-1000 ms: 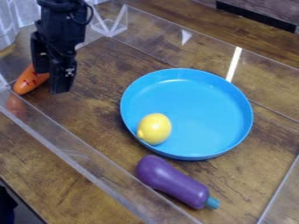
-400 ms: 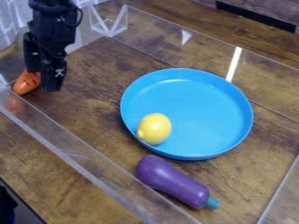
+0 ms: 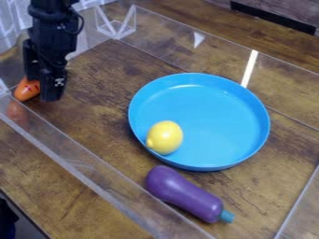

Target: Put the carrot on the blue tray

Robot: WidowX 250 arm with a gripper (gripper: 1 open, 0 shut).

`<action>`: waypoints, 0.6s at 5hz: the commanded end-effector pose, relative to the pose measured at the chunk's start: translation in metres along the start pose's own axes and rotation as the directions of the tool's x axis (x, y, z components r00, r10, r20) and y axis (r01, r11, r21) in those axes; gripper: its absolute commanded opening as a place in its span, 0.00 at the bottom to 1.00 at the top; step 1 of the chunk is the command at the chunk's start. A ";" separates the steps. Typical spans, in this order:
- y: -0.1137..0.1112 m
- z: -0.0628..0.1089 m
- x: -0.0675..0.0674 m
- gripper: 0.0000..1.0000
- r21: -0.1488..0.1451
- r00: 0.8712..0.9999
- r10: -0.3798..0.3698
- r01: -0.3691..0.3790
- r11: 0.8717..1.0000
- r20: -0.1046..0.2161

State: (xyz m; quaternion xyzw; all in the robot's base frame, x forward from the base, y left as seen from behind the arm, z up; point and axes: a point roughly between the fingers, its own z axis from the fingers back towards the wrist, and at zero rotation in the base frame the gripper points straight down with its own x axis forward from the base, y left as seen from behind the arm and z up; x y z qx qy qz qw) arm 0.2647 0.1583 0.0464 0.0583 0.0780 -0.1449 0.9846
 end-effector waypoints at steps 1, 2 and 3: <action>0.017 0.008 0.001 1.00 0.040 0.999 0.028 -0.030 0.999 0.042; 0.020 0.001 0.002 1.00 0.034 0.999 0.027 -0.028 0.999 0.044; 0.025 -0.006 0.004 1.00 0.029 0.999 0.024 -0.025 0.999 0.048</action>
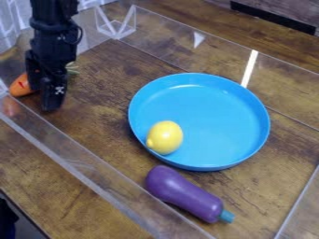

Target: Put the carrot on the blue tray

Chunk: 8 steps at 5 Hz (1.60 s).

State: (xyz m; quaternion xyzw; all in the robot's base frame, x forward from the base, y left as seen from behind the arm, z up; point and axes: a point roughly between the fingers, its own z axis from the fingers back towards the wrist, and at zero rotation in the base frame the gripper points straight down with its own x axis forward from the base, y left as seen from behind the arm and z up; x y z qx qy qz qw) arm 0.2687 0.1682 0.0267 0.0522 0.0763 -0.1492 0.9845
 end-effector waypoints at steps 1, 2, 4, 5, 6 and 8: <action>0.019 0.008 0.001 0.00 0.036 0.999 0.031 -0.033 0.999 0.043; 0.020 0.006 0.002 0.00 0.035 0.999 0.028 -0.029 0.999 0.043; 0.016 0.025 0.003 0.00 0.046 0.999 0.038 -0.040 0.998 0.031; 0.014 0.037 0.003 0.00 0.054 0.999 0.046 -0.047 0.997 0.024; 0.010 0.062 0.004 0.00 0.075 0.998 0.059 -0.060 0.995 0.020; 0.008 0.093 0.013 1.00 0.121 0.998 0.047 -0.053 0.991 0.050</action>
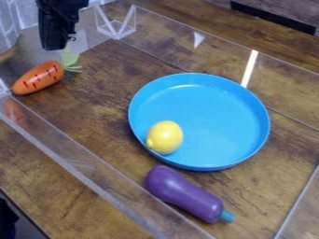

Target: Put the carrot on the blue tray

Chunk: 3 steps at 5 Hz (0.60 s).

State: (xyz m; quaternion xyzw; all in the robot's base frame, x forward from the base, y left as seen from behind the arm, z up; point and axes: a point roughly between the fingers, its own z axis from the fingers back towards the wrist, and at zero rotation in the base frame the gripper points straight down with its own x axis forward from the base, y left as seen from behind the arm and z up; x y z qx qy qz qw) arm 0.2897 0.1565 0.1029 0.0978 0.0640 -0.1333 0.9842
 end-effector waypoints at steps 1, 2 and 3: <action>0.011 0.001 0.007 1.00 0.027 0.999 -0.008 0.007 1.000 0.044; 0.022 -0.013 0.008 1.00 0.031 0.997 -0.048 0.046 0.998 0.053; 0.027 -0.026 0.009 1.00 0.022 0.997 -0.054 0.052 0.998 0.055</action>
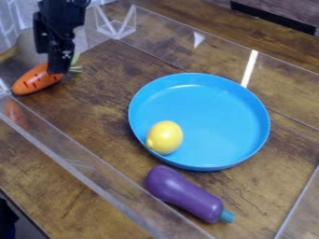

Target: Put the carrot on the blue tray

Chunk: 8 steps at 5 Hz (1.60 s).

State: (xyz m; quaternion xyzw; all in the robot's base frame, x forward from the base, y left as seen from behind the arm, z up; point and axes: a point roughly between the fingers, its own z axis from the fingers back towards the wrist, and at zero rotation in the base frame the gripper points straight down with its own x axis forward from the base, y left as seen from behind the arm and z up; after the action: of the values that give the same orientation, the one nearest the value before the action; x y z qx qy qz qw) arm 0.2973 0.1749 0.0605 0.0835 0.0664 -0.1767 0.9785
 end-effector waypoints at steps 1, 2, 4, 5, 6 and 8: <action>0.021 0.005 -0.001 1.00 0.036 0.998 0.024 -0.026 0.999 0.053; 0.021 -0.004 0.001 1.00 0.024 0.998 0.022 -0.023 0.999 0.052; 0.023 -0.003 0.006 1.00 0.038 0.998 0.005 -0.008 0.999 0.066; 0.021 -0.009 0.011 1.00 0.039 0.997 -0.001 -0.001 0.999 0.072; 0.020 -0.007 0.013 0.00 0.040 0.997 -0.003 0.000 0.999 0.077; 0.015 0.010 0.019 0.00 0.049 0.996 -0.019 0.015 0.999 0.092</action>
State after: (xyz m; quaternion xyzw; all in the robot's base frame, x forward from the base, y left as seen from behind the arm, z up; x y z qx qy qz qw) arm 0.3052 0.1795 0.0360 0.0670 0.0611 -0.1871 0.9781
